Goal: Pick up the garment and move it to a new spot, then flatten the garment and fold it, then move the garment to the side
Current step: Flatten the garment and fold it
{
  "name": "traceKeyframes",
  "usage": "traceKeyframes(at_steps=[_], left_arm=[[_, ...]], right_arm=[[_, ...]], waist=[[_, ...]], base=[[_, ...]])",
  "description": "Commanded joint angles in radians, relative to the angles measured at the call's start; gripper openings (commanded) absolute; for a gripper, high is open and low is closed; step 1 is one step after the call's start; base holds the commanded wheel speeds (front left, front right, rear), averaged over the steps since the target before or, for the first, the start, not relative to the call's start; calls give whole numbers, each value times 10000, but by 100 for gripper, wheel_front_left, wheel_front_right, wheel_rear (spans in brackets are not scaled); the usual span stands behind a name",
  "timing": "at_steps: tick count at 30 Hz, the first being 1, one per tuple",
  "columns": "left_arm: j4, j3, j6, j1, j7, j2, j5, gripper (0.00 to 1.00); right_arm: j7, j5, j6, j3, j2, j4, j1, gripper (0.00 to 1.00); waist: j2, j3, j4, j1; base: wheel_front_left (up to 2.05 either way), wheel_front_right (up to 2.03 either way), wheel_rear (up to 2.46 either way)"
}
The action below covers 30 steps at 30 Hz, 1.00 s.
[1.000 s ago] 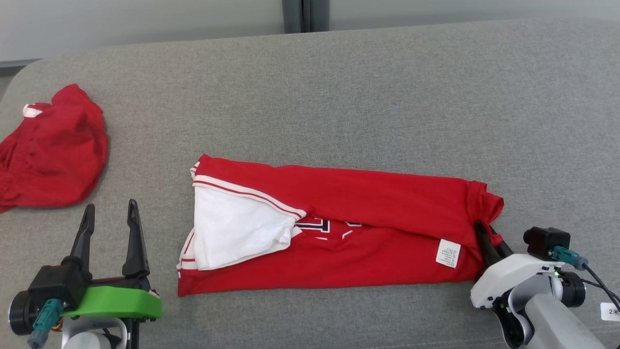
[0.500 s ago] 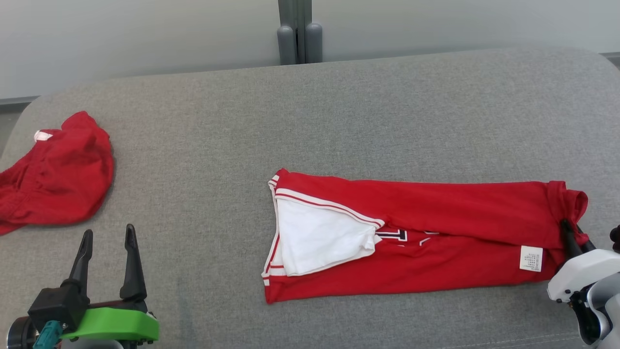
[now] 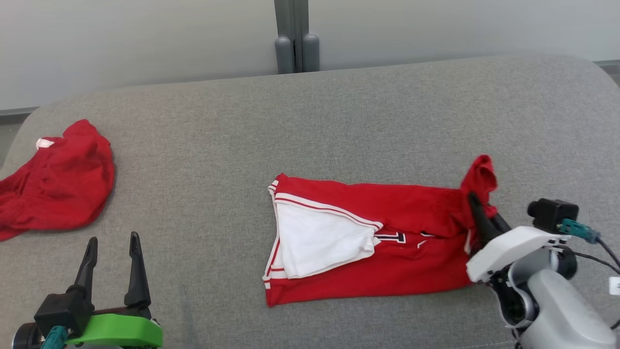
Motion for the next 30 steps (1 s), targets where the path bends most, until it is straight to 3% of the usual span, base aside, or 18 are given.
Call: traceKeyframes(at_steps=[1,8,15,20,28,29,30], left_arm=[[36,-40,-36,62,-4,-37,39,100],[149,-182,-36,-199,-4,-33,-40,100],[243,-390,-36,-437,-4,-46,-89,100],[389,-554,-37,-626,-4,-35,-181,100],[571,-767,-37,-879,-4,-65,-232,100],[595,-780,-37,-888,-4,-70,-235,100],[638,-797,-35,-906,-4,-74,-244,100]], right_arm=[[95,92,-16,206,158,-280,-151,0],[529,100,-14,1216,1146,-1232,-386,0],[630,-35,-14,1895,1922,-933,-882,0],[538,289,-14,2516,2098,-299,-1339,0],[-46,1753,-10,4068,2119,571,-2101,0],[-88,1846,-10,4214,2118,751,-2183,9],[-179,1890,-10,4376,2117,935,-2311,48]], waist=[[0,26,60,0],[0,170,357,0],[0,403,716,0],[0,577,995,0],[0,738,1307,0],[0,740,1320,0],[0,734,1324,0]], base=[[0,0,0],[0,0,0],[0,0,0],[0,0,0],[0,0,0],[0,0,0],[0,0,0]])
